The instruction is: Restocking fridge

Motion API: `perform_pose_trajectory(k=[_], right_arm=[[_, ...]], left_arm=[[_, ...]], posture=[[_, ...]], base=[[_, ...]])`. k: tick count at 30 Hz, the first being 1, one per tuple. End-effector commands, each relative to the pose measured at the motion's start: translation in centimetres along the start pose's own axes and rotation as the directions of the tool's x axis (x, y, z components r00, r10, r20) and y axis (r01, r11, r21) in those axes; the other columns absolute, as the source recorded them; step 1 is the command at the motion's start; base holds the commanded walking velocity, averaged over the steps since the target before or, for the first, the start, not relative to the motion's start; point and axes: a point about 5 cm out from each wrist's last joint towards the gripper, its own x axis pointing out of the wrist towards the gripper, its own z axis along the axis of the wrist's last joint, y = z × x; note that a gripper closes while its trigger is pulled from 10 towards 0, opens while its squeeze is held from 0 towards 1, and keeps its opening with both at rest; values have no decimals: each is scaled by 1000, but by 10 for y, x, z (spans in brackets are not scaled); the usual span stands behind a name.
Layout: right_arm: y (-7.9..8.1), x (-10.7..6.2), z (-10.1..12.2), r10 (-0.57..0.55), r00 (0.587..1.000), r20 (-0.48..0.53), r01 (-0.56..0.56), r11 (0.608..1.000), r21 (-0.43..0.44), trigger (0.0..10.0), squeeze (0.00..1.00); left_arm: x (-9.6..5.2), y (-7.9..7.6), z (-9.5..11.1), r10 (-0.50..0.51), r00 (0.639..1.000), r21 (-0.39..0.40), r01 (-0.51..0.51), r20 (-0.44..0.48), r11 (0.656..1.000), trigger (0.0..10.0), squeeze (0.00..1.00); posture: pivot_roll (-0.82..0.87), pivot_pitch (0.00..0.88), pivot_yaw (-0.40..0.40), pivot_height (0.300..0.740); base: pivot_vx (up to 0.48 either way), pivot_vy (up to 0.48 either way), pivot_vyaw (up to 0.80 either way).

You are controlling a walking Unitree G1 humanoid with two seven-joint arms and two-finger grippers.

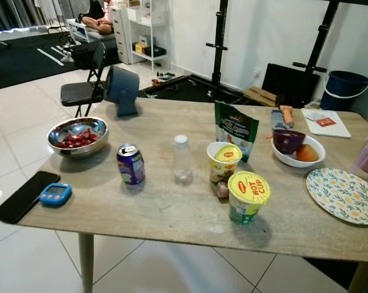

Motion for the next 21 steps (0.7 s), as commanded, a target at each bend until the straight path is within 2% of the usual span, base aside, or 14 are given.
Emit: perform_pose_trajectory(k=[1,4,6,7,9,10,11,12,13,14,16,18,19,21], right_arm=[[14,-1,31,102,987,121,-114,989,99,10000,0],[30,-7,55,223,949,220,-262,951,166,10000,0],[65,-29,101,442,794,418,-567,786,246,10000,0],[65,-29,101,442,794,418,-567,786,246,10000,0],[92,-55,133,574,602,556,-769,603,211,10000,0],[92,-55,133,574,602,556,-769,603,211,10000,0],[104,-71,147,629,481,610,-851,504,151,10000,0],[104,-71,147,629,481,610,-851,504,151,10000,0],[114,-86,158,665,370,649,-906,414,92,10000,0],[114,-86,158,665,370,649,-906,414,92,10000,0],[129,-123,176,698,84,712,-984,171,-52,10000,0],[134,-152,185,671,-136,729,-986,-21,-165,10000,0],[134,-152,185,671,-136,729,-986,-21,-165,10000,0],[142,-189,186,635,-383,671,-922,-213,-325,10000,451]], left_arm=[[0,-1,-1,-4,1000,1,4,-3,1000,10000,0],[0,-2,0,-6,1000,5,6,0,1000,10000,0],[1,-3,3,-11,1000,14,11,5,1000,10000,0],[1,-3,3,-11,1000,14,11,5,1000,10000,0],[1,-4,3,-15,1000,19,15,5,1000,10000,0],[1,-4,3,-15,1000,19,15,5,1000,10000,0],[1,-5,3,-18,1000,24,18,2,1000,10000,0],[1,-5,3,-18,1000,24,18,2,1000,10000,0],[1,-6,2,-22,1000,28,22,-1,999,10000,0],[1,-6,2,-22,1000,28,22,-1,999,10000,0],[1,-9,1,-27,1000,30,27,-5,999,10000,0],[1,-10,0,-30,1000,31,30,-6,999,10000,0],[1,-10,0,-30,1000,31,30,-6,999,10000,0],[2,-12,0,-34,999,33,35,-7,999,10000,0]], posture=[[-15,0,-18,740],[-16,0,-16,740],[-8,0,-18,740],[-8,0,-18,740],[-6,0,-18,740],[-6,0,-18,740],[-6,0,-18,740],[-6,0,-18,740],[-6,0,-18,740],[-6,0,-18,740],[-5,0,-21,740],[-5,0,-23,740],[-5,0,-23,740],[-5,0,-23,740]], base=[[0,0,0],[0,0,0],[0,0,0],[0,0,0],[0,0,0],[0,0,0],[0,0,0],[0,0,0],[0,0,0],[0,0,0],[0,0,0],[0,0,0],[0,0,0],[0,0,0]])
